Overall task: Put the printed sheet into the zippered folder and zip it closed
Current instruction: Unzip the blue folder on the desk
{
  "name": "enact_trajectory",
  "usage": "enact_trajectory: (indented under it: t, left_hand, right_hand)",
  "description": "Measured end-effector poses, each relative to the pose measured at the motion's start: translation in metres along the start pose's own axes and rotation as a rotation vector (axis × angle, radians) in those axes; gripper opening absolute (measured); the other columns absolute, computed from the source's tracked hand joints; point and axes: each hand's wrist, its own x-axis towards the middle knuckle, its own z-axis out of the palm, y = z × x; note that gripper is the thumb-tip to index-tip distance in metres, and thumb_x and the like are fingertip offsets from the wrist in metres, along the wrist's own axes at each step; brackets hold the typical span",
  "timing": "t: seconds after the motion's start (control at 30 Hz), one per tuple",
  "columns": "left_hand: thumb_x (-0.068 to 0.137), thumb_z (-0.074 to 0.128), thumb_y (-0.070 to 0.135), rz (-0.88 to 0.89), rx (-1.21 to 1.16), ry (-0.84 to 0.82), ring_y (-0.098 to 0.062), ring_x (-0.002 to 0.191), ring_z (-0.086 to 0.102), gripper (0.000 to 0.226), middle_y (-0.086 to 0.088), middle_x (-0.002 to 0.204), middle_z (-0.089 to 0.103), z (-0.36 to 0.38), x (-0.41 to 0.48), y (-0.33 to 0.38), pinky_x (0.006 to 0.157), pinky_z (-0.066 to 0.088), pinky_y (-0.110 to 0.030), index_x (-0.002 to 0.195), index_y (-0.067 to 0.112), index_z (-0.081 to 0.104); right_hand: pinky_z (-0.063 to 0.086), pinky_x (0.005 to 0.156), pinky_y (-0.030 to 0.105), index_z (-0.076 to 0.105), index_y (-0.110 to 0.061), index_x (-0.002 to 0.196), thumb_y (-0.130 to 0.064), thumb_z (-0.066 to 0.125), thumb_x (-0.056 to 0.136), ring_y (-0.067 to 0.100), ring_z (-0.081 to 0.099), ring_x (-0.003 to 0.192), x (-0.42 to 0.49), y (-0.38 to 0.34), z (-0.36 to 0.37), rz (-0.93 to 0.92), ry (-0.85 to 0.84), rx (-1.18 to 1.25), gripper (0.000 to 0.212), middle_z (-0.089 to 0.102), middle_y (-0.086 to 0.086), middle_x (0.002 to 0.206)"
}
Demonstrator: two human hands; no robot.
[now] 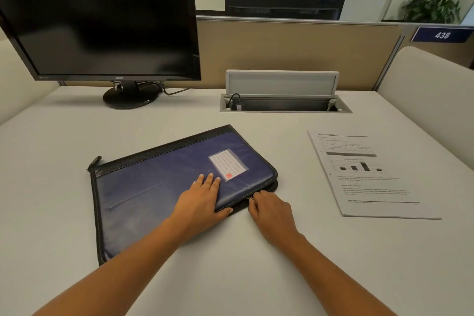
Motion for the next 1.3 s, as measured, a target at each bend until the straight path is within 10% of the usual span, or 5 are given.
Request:
enact_trajectory:
  t: [0.73, 1.07, 1.3]
  left_hand:
    - [0.094, 0.017, 0.053, -0.025, 0.236, -0.067, -0.044, 0.133, 0.027, 0.074, -0.025, 0.149, 0.022, -0.004, 0.005, 0.015, 0.104, 0.035, -0.044, 0.142, -0.003, 0.012]
    - [0.087, 0.024, 0.065, 0.031, 0.144, 0.107, -0.028, 0.124, 0.045, 0.074, -0.012, 0.144, 0.038, -0.015, -0.002, 0.006, 0.085, 0.047, -0.037, 0.138, 0.01, 0.031]
    - [0.079, 0.033, 0.073, 0.215, -0.049, -0.037, -0.013, 0.143, 0.0, 0.085, 0.005, 0.156, 0.001, -0.011, -0.017, -0.024, 0.112, 0.024, -0.034, 0.146, 0.028, 0.006]
  right_hand:
    - [0.028, 0.064, 0.023, 0.058, -0.013, 0.094, -0.029, 0.03, 0.098, 0.022, 0.058, 0.082, -0.003, -0.018, 0.004, -0.125, -0.115, 0.005, 0.032, 0.065, 0.007, 0.096]
    - [0.039, 0.067, 0.028, 0.056, -0.013, 0.098, -0.029, 0.031, 0.098, 0.021, 0.058, 0.082, -0.006, -0.021, 0.003, -0.155, -0.078, 0.078, 0.03, 0.063, 0.007, 0.098]
    - [0.038, 0.063, 0.027, 0.058, -0.005, 0.091, -0.019, 0.04, 0.096, 0.024, 0.057, 0.077, -0.001, -0.014, 0.002, -0.055, 0.054, 0.161, 0.023, 0.06, 0.011, 0.094]
